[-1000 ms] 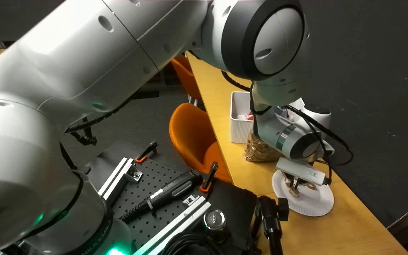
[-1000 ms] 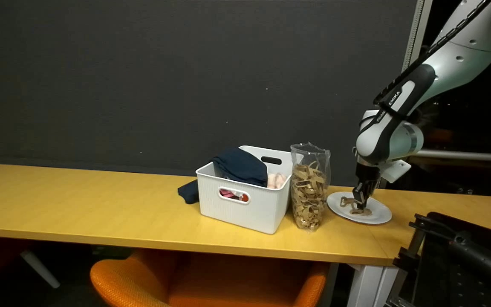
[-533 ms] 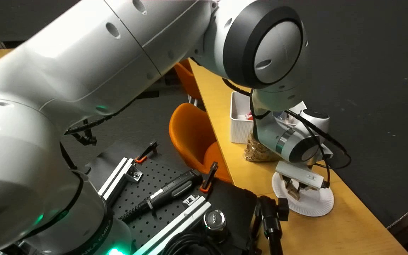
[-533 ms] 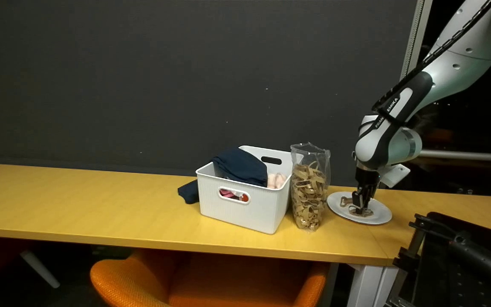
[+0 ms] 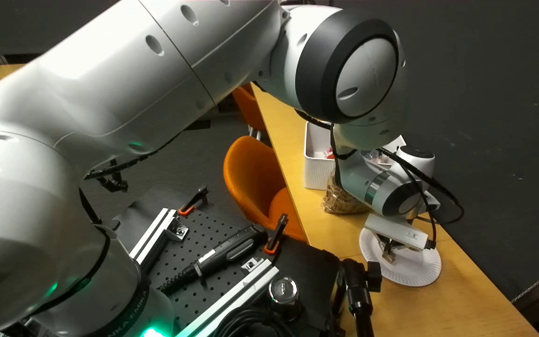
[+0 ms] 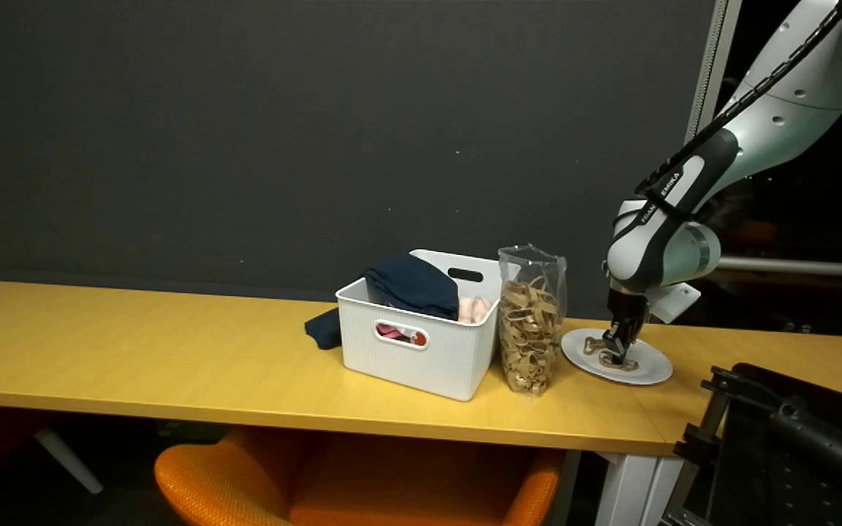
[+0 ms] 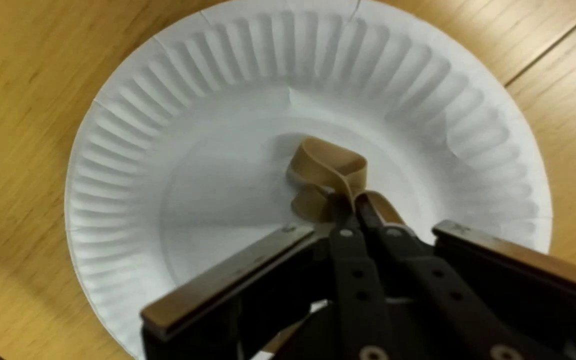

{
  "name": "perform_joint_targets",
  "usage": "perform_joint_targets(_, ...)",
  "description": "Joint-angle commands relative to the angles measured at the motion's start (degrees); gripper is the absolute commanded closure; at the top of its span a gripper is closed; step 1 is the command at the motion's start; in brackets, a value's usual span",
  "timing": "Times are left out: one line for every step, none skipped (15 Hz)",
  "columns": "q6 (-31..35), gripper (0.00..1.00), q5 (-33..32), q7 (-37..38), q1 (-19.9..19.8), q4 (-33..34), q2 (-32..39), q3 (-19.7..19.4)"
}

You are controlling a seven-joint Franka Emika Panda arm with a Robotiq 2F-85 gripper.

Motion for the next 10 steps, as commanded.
perform_joint_targets(0.2,0.99,0.5,0.2,0.5,-1.4,-2.0,0.0)
perform_joint_targets(0.4,0.99,0.6,0.2,0.5,-2.2,-2.8,0.1)
perform_joint_targets(0.7,0.99,0.6,0.1,0.4,-2.8,-3.6,0.1)
perform_joint_targets(0.8,0.99,0.6,0.0,0.3,-3.2,-4.1,0.2)
perform_joint_targets(0.9,0.99,0.6,0.1,0.4,-3.5,-4.5,0.0)
perform_joint_targets(0.9,0.99,0.6,0.1,0.4,-3.7,-4.9,0.0)
perform_joint_targets(0.9,0.99,0.6,0.0,0.3,-4.1,-5.4,0.0)
perform_joint_targets(0.9,0.99,0.6,0.1,0.4,-4.6,-5.9,-0.1)
perform_joint_targets(1.1,0.99,0.6,0.1,0.4,-5.5,-6.8,-0.1)
perform_joint_targets(1.4,0.99,0.6,0.0,0.2,-6.4,-7.9,-0.1)
